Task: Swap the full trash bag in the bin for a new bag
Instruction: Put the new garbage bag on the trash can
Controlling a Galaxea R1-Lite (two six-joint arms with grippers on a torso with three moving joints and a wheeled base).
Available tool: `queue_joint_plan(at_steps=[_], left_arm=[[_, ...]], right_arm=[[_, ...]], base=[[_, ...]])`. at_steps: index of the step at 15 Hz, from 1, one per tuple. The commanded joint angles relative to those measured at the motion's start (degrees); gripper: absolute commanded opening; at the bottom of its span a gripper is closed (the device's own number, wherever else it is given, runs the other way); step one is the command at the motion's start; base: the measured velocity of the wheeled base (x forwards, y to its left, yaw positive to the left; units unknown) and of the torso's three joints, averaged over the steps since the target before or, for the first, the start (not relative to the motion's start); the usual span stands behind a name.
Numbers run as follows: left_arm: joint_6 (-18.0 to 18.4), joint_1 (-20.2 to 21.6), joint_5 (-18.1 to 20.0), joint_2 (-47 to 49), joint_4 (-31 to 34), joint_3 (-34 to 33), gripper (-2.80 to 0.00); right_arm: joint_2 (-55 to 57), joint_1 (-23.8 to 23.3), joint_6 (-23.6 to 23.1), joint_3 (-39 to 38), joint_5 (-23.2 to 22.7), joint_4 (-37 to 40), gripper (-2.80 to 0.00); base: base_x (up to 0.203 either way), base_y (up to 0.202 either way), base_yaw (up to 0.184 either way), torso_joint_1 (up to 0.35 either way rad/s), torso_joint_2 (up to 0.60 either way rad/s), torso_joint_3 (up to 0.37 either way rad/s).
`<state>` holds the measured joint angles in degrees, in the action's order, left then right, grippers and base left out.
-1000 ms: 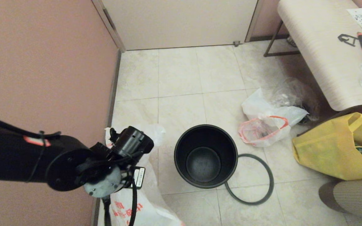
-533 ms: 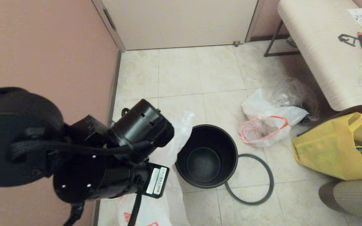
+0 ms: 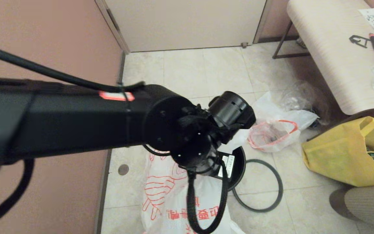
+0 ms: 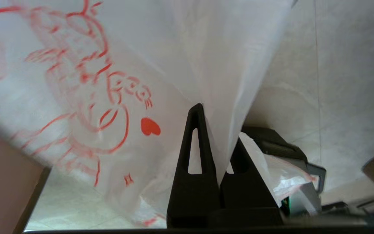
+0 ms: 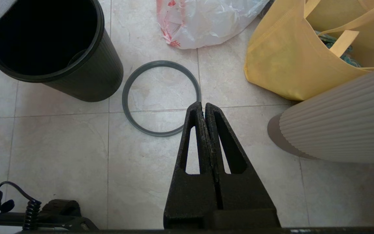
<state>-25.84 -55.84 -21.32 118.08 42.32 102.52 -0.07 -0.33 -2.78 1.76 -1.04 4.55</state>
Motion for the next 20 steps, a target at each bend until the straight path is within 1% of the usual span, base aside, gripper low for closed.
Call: queue_joint_plan(at_steps=[1, 2, 3, 6, 9, 10, 11, 12, 13, 18, 20], left_arm=[[0.0, 0.0, -0.6, 11.4, 0.6, 6.4, -2.80], [1.2, 0.4, -1.0, 15.0, -0.3, 8.3, -2.80], [3.4, 1.0, -1.3, 18.3, -3.7, 9.1, -2.80], [9.6, 5.0, -3.0, 27.7, -19.3, 10.1, -2.80], [17.2, 10.0, -5.8, 35.4, -37.4, 10.2, -2.80], [20.5, 10.9, -6.1, 37.9, -44.5, 10.2, -2.80], [24.0, 11.6, -6.5, 40.2, -50.1, 10.2, -2.80], [28.7, 12.3, -7.2, 42.5, -56.0, 10.2, -2.80], [32.0, 12.9, -7.6, 43.6, -59.7, 10.2, -2.80], [32.8, 12.2, -7.7, 44.2, -59.7, 10.2, -2.80], [33.8, 12.2, -8.0, 44.4, -59.6, 10.2, -2.80]], right_arm=[[0.1, 0.0, 0.0, 0.0, 0.0, 0.0, -2.80], [0.1, 0.0, 0.0, 0.0, 0.0, 0.0, -2.80], [0.1, 0.0, 0.0, 0.0, 0.0, 0.0, -2.80], [0.1, 0.0, 0.0, 0.0, 0.0, 0.0, -2.80], [0.1, 0.0, 0.0, 0.0, 0.0, 0.0, -2.80], [0.1, 0.0, 0.0, 0.0, 0.0, 0.0, -2.80], [0.1, 0.0, 0.0, 0.0, 0.0, 0.0, -2.80], [0.1, 0.0, 0.0, 0.0, 0.0, 0.0, -2.80], [0.1, 0.0, 0.0, 0.0, 0.0, 0.0, -2.80], [0.1, 0.0, 0.0, 0.0, 0.0, 0.0, -2.80], [0.1, 0.0, 0.0, 0.0, 0.0, 0.0, -2.80]], base=[[0.000, 0.000, 0.000, 0.000, 0.00, 0.000], [0.000, 0.000, 0.000, 0.000, 0.00, 0.000], [0.000, 0.000, 0.000, 0.000, 0.00, 0.000], [0.000, 0.000, 0.000, 0.000, 0.00, 0.000], [0.000, 0.000, 0.000, 0.000, 0.00, 0.000], [0.000, 0.000, 0.000, 0.000, 0.00, 0.000], [0.000, 0.000, 0.000, 0.000, 0.00, 0.000], [0.000, 0.000, 0.000, 0.000, 0.00, 0.000], [0.000, 0.000, 0.000, 0.000, 0.00, 0.000], [0.000, 0.000, 0.000, 0.000, 0.00, 0.000], [0.000, 0.000, 0.000, 0.000, 0.00, 0.000]])
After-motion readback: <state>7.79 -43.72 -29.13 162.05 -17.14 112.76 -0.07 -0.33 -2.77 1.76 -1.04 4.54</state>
